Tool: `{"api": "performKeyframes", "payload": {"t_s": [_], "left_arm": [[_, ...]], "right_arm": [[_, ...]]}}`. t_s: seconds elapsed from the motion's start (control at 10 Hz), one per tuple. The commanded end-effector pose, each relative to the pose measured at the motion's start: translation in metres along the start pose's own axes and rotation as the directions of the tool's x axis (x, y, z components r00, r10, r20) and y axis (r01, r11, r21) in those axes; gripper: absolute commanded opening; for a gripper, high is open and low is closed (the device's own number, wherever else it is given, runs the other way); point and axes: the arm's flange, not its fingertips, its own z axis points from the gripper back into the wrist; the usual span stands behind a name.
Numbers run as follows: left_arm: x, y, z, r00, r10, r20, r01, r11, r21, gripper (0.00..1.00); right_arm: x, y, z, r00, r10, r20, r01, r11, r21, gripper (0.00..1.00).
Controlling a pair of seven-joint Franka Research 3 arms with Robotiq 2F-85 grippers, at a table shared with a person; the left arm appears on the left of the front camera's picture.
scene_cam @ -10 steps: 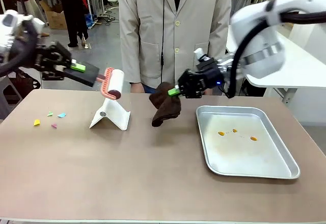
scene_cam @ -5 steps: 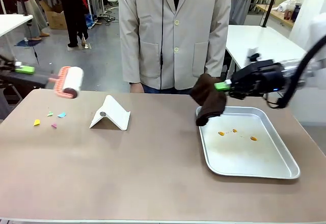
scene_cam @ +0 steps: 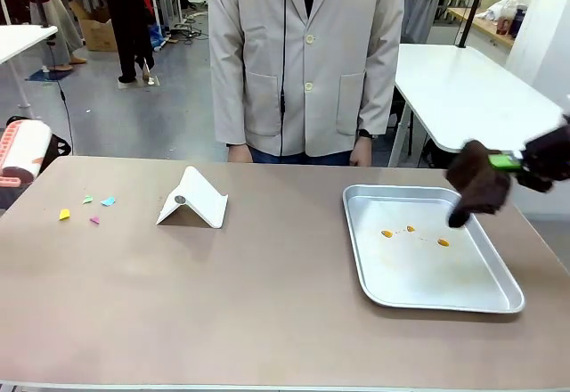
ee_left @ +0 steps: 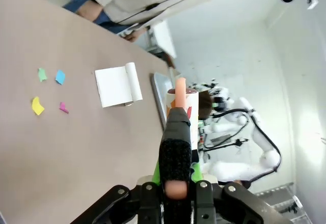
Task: Clean the surface of the table.
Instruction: Hold the Lint Roller with your left hand and the towel with your right hand.
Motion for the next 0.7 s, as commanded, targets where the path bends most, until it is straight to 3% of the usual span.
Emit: {"api": "performKeyframes", "payload": {"t_s": [0.0, 0.4, 0.6], "left_arm": [[0.008, 0.029, 0.014, 1.000, 0.005, -0.005, -0.006, 0.993, -0.117, 0.00], [0.021, 0.040, -0.019, 0.991, 0.110, -0.075, -0.118, 0.987, -0.113, 0.00], [0.002, 0.054, -0.004, 0.998, 0.060, -0.028, -0.063, 0.990, -0.125, 0.00]], "right_arm": [[-0.011, -0.034, 0.020, 0.999, 0.039, -0.017, -0.039, 0.999, 0.023, 0.00], [-0.024, -0.057, 0.021, 0.999, 0.039, 0.036, -0.042, 0.995, 0.086, 0.00], [-0.026, -0.063, 0.028, 1.000, 0.025, 0.009, -0.025, 0.999, 0.021, 0.00]]}}
